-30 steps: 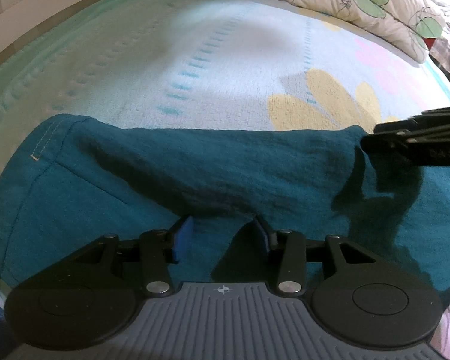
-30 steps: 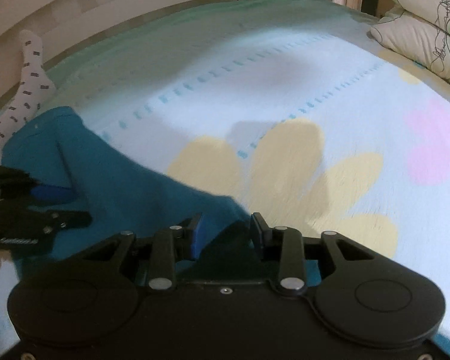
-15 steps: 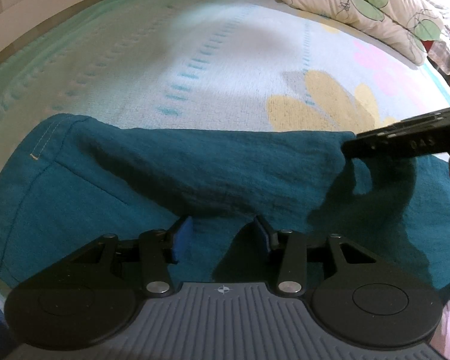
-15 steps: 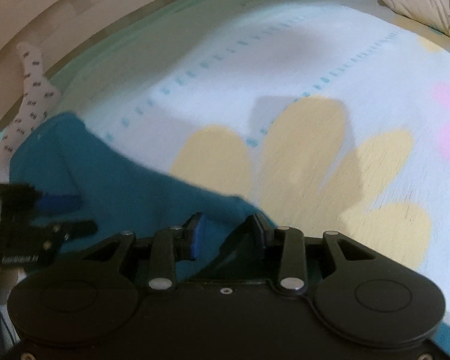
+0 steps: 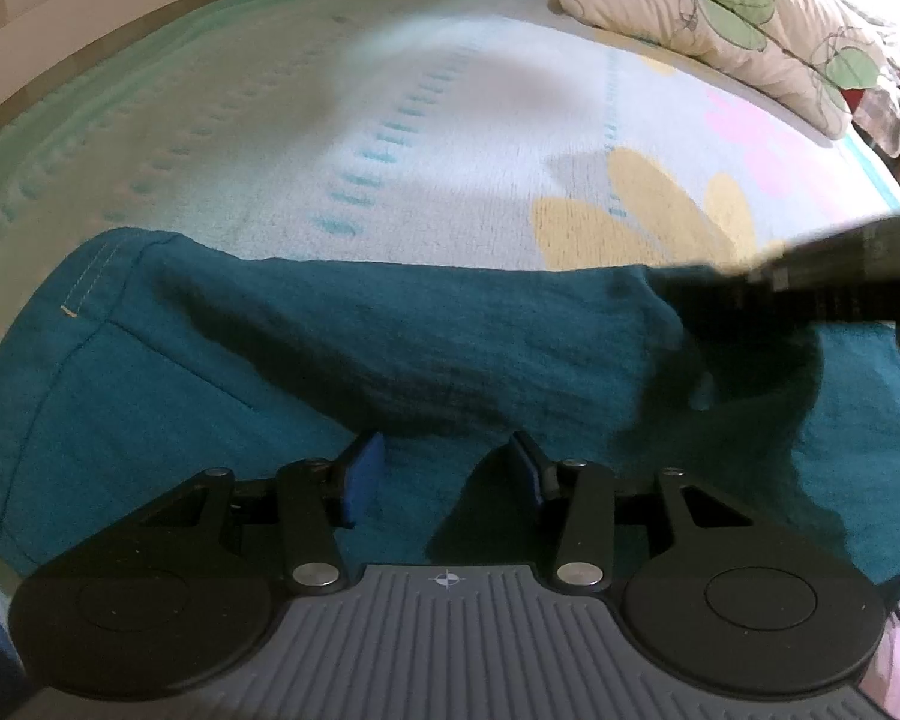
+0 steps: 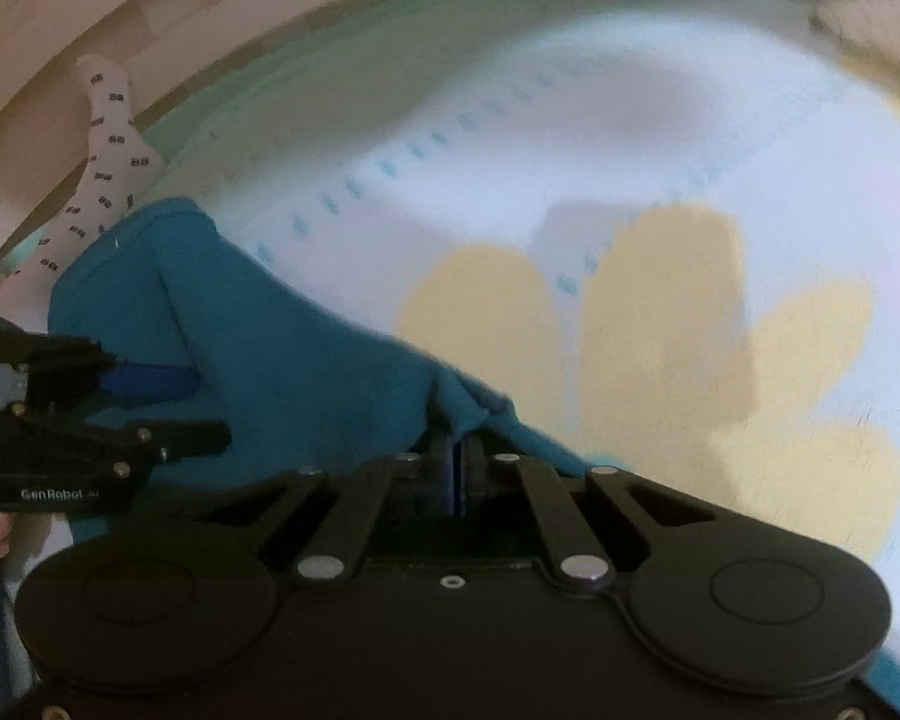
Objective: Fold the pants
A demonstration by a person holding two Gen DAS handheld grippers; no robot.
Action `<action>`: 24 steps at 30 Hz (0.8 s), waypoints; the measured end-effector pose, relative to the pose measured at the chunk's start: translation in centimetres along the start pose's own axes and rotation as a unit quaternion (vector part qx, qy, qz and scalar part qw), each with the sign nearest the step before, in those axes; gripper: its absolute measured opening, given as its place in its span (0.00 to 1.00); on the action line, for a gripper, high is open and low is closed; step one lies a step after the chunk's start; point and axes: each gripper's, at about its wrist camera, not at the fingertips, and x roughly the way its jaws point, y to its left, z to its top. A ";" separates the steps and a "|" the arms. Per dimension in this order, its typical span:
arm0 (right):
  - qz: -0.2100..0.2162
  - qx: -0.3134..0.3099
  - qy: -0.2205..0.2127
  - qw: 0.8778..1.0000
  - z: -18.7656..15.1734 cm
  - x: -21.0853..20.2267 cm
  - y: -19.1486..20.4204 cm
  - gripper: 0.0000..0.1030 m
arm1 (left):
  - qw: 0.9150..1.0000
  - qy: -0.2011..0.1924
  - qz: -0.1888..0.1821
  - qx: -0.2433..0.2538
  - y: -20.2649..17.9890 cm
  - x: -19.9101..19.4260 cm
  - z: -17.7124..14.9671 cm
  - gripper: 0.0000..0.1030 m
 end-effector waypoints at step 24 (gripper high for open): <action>-0.060 0.109 0.068 0.990 -9.4 -9.4 0.2 0.38 | 0.998 0.018 -0.015 0.051 -4.7 -2.4 -0.7 0.43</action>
